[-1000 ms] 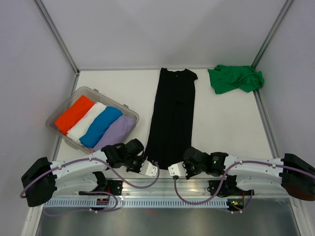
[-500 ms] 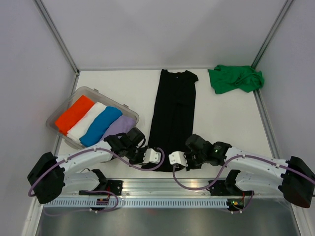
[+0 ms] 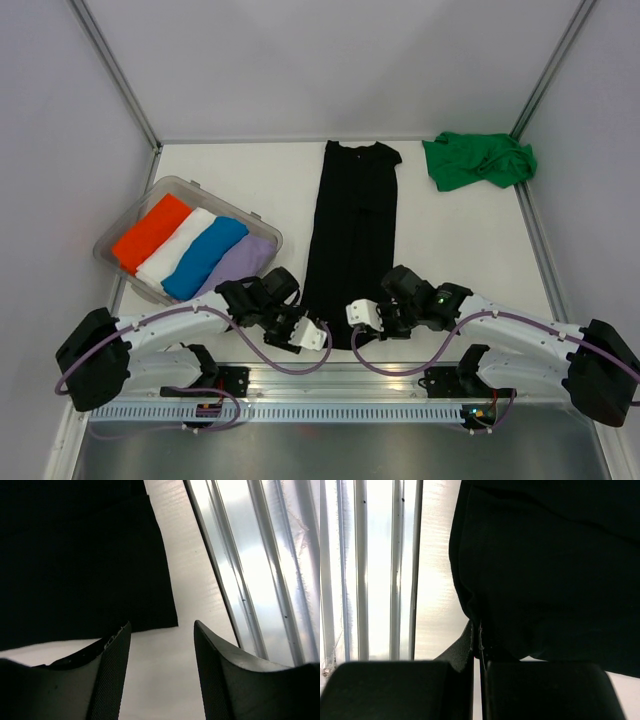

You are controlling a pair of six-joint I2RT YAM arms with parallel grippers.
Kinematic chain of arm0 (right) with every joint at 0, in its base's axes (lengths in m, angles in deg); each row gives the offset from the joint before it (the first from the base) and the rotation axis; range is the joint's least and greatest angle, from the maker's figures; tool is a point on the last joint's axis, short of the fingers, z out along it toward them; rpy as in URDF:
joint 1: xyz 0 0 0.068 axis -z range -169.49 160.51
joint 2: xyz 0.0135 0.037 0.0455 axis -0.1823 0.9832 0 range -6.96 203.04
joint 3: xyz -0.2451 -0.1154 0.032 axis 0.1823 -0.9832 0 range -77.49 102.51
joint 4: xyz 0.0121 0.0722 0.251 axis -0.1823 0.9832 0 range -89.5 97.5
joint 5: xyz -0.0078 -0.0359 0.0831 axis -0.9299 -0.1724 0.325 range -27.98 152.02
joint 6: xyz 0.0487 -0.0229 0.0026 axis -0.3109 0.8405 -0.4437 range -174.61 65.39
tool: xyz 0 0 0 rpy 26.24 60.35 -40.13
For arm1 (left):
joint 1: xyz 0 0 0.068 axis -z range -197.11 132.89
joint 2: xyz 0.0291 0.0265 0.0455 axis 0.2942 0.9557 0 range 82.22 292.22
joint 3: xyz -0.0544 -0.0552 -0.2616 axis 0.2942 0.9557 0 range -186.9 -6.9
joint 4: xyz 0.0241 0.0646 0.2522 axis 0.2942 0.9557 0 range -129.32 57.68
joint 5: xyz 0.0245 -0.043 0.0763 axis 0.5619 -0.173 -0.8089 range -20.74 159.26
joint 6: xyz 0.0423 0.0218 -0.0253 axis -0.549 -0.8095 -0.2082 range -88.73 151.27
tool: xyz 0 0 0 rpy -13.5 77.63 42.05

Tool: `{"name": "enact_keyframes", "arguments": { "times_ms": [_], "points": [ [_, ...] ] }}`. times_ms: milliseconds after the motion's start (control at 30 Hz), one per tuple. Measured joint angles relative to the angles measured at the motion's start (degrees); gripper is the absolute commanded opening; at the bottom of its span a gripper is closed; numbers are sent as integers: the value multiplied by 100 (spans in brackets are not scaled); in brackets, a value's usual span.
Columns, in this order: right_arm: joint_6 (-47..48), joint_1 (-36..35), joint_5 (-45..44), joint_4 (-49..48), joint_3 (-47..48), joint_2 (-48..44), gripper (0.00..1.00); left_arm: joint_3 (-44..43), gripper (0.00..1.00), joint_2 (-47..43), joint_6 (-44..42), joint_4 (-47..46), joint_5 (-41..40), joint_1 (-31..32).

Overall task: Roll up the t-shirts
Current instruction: Roll the tshirt

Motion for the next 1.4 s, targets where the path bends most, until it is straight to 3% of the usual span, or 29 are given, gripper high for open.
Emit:
{"name": "enact_keyframes", "arguments": {
  "times_ms": [167,467,867,1100,1200,1400],
  "points": [
    [22,2,0,-68,-2,7,0,125,56,531,-525,-450,-155,81],
    [50,31,2,-72,-63,-116,0,343,54,522,-1600,-660,-46,87],
    [133,42,-2,-70,-83,-234,0,-216,55,1058,-2411,472,17,87],
    [149,42,-4,-72,-92,-264,0,-417,57,1320,-2406,673,7,87],
    [149,48,-13,-70,-127,-304,0,-520,53,1467,-2280,625,-4,103],
    [138,55,-68,-68,-146,-367,1,-643,25,1650,-2133,343,-118,155]
  ]
}}
